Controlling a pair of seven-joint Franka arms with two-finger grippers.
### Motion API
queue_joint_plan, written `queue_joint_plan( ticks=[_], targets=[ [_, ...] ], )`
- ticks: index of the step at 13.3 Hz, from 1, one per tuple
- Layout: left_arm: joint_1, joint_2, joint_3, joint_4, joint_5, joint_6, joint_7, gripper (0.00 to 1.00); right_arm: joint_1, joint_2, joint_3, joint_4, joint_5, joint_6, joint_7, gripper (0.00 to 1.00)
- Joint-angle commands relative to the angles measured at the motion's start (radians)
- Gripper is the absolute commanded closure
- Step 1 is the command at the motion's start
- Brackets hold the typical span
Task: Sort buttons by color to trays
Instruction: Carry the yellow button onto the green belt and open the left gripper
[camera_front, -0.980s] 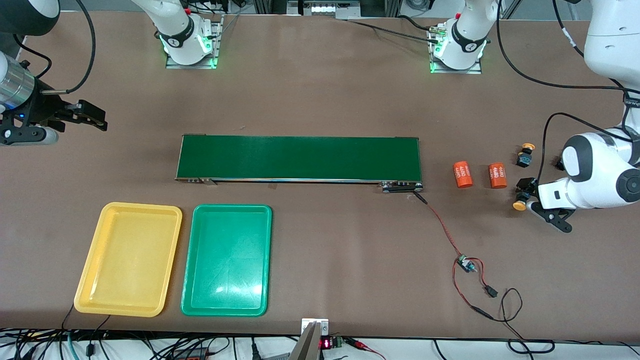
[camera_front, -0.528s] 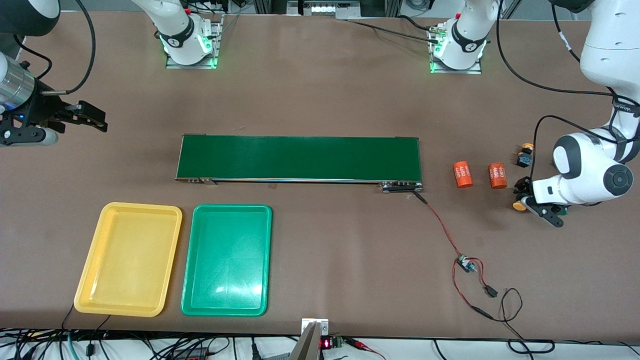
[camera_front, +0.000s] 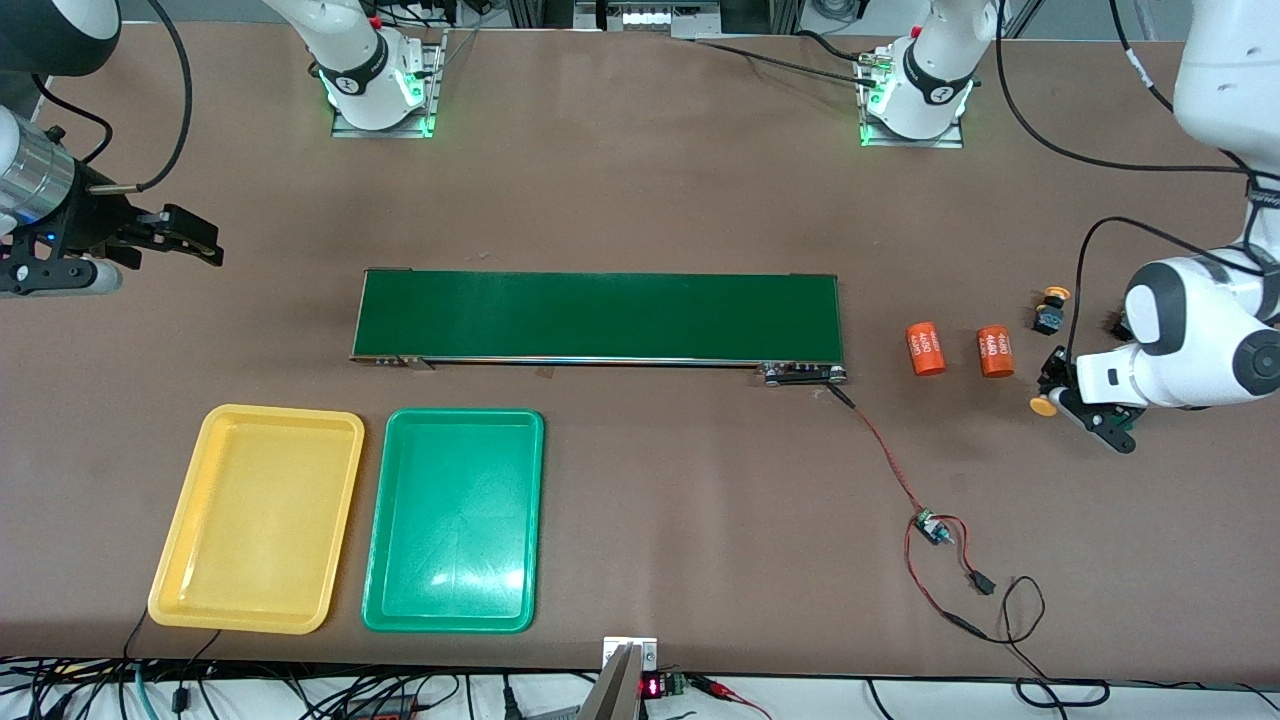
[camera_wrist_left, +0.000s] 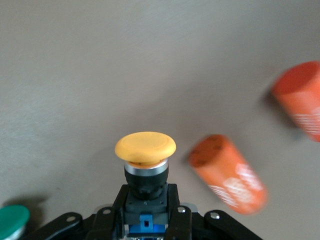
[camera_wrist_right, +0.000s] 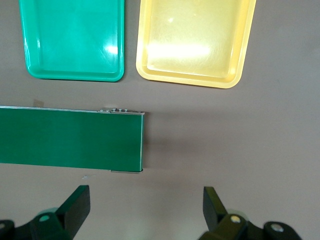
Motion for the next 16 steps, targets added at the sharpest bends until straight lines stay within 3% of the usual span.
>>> queue_joint_plan(
  ticks=[1, 4, 9, 11, 14, 16],
  targets=[
    [0.003, -0.048, -0.088, 0.076, 0.001, -0.266, -0.168, 0.82, -0.003, -0.010, -0.001, -0.010, 0.019, 0.008, 0.005, 0.00],
    [0.003, -0.094, -0.236, 0.107, 0.000, -0.395, -0.455, 0.83, -0.003, -0.010, -0.001, -0.010, 0.019, 0.008, 0.005, 0.00],
    [-0.012, -0.068, -0.474, 0.097, -0.028, -0.362, -0.936, 0.83, -0.003, -0.010, -0.001, -0.010, 0.019, 0.008, 0.005, 0.00],
    [-0.057, -0.056, -0.508, 0.074, -0.031, -0.316, -1.026, 0.83, 0.003, -0.010, -0.001, -0.011, 0.019, 0.008, 0.005, 0.00],
    [-0.179, -0.027, -0.505, 0.061, -0.029, -0.218, -1.204, 0.83, 0.001, -0.010, -0.001, -0.011, 0.017, 0.008, 0.005, 0.00],
    [-0.199, -0.014, -0.505, 0.045, -0.028, -0.186, -1.244, 0.83, 0.003, -0.010, -0.001, -0.011, 0.017, 0.010, 0.005, 0.00]
  ],
)
